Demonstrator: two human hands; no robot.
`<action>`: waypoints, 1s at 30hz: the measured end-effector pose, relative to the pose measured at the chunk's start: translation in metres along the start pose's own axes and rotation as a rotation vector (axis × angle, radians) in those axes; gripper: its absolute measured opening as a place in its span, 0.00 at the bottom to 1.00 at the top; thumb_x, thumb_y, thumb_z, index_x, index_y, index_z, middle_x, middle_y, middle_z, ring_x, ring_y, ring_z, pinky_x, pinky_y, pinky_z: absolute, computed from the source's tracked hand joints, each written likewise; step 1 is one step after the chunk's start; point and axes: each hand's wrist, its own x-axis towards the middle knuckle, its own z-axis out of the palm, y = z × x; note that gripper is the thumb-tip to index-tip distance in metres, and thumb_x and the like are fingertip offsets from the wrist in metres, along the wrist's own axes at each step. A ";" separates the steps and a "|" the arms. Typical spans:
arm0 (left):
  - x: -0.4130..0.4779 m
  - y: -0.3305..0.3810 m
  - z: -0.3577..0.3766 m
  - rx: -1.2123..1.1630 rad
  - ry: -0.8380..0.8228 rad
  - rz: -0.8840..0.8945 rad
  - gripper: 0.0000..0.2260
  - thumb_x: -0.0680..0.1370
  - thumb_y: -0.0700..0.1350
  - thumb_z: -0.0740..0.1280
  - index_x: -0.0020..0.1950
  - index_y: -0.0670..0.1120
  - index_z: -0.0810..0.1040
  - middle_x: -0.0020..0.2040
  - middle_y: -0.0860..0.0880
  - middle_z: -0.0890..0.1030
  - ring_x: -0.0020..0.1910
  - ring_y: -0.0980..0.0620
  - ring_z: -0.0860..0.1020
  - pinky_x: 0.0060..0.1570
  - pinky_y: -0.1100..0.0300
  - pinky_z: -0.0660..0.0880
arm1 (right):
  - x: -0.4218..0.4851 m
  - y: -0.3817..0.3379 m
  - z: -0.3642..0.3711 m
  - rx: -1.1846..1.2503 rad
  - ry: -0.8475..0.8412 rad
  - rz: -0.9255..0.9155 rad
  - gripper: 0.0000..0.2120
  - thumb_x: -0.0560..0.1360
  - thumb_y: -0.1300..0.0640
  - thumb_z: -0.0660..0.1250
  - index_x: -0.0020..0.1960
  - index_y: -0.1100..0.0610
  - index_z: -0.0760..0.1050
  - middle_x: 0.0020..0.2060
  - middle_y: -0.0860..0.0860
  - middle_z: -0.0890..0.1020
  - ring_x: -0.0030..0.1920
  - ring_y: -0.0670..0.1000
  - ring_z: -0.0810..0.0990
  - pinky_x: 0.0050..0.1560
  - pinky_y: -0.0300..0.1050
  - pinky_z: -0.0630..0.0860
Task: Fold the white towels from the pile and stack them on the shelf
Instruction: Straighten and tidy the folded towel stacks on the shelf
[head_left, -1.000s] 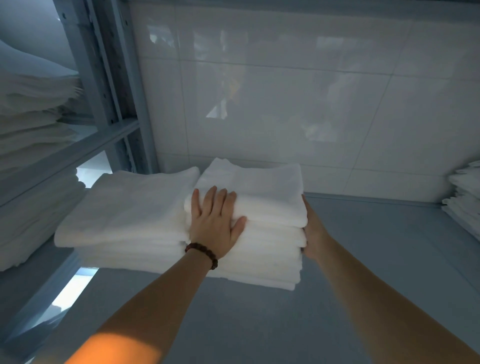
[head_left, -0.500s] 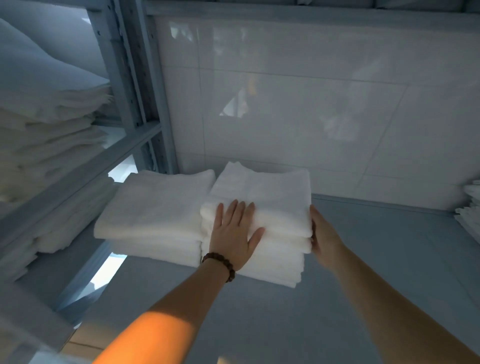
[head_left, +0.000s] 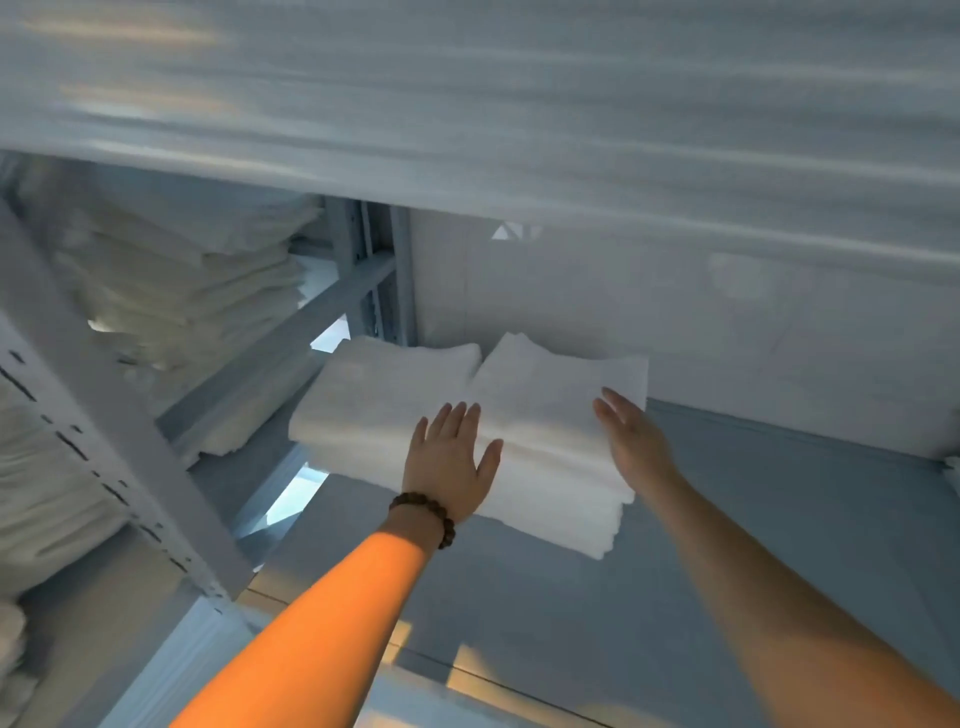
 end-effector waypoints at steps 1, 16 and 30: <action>-0.001 -0.005 -0.004 -0.010 -0.005 -0.010 0.27 0.80 0.59 0.48 0.76 0.47 0.57 0.76 0.48 0.60 0.75 0.49 0.54 0.74 0.50 0.49 | -0.003 -0.006 0.008 -0.012 -0.021 -0.027 0.23 0.81 0.47 0.54 0.73 0.55 0.62 0.74 0.51 0.64 0.74 0.50 0.60 0.73 0.44 0.53; -0.010 -0.165 -0.048 -0.017 -0.099 0.019 0.26 0.80 0.58 0.49 0.76 0.47 0.55 0.76 0.48 0.58 0.76 0.50 0.52 0.74 0.51 0.46 | -0.035 -0.098 0.177 -0.136 -0.057 -0.037 0.24 0.80 0.47 0.57 0.74 0.53 0.61 0.75 0.48 0.61 0.76 0.46 0.53 0.75 0.46 0.48; 0.018 -0.192 0.008 0.208 -0.091 0.052 0.38 0.75 0.43 0.61 0.76 0.50 0.39 0.78 0.48 0.42 0.75 0.44 0.37 0.70 0.41 0.34 | -0.012 -0.076 0.235 -0.130 0.012 -0.001 0.30 0.79 0.47 0.59 0.77 0.52 0.51 0.77 0.48 0.46 0.76 0.46 0.45 0.74 0.44 0.50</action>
